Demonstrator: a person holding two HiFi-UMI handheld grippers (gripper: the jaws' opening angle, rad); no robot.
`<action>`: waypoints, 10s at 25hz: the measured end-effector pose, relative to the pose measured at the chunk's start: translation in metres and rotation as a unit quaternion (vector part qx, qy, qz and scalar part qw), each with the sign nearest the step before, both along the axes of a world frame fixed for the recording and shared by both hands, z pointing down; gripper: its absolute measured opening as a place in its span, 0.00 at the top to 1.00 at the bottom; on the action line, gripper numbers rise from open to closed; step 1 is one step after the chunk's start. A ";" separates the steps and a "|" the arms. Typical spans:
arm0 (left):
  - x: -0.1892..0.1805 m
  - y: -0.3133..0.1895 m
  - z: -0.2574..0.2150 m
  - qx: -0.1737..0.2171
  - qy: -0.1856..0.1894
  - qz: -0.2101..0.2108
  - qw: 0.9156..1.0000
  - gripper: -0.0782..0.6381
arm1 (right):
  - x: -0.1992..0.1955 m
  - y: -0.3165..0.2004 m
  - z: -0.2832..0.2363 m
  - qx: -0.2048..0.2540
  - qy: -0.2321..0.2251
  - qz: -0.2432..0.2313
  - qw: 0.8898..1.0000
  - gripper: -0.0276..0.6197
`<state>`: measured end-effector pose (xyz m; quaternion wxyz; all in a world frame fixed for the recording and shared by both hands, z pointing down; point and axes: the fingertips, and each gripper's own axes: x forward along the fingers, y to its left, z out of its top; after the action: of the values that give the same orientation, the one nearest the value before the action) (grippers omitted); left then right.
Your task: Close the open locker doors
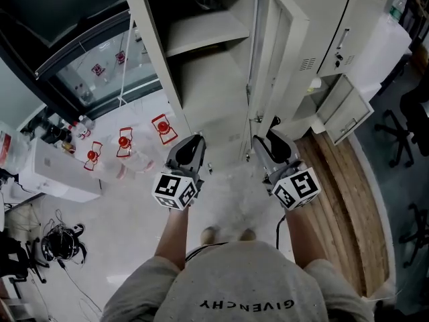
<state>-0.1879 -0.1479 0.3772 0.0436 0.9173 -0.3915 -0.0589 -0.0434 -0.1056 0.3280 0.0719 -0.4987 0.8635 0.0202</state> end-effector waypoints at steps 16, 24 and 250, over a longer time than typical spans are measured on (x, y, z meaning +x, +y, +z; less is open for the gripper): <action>-0.045 -0.012 0.004 -0.005 0.007 -0.010 1.000 0.85 | -0.049 -0.012 0.000 -0.010 0.009 0.000 1.000 0.74; -0.063 -0.018 0.005 -0.008 0.012 -0.018 1.000 0.85 | -0.075 -0.025 -0.001 -0.012 0.012 -0.010 1.000 0.76; 0.560 -0.101 0.148 -0.093 -0.021 -0.024 0.995 0.85 | 0.697 -0.102 0.223 -0.195 0.005 0.128 0.972 0.76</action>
<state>0.3722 -0.2487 0.5255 0.1188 0.9005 -0.4184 -0.0044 0.6535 -0.2074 0.5505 -0.0341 -0.6094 0.7802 -0.1369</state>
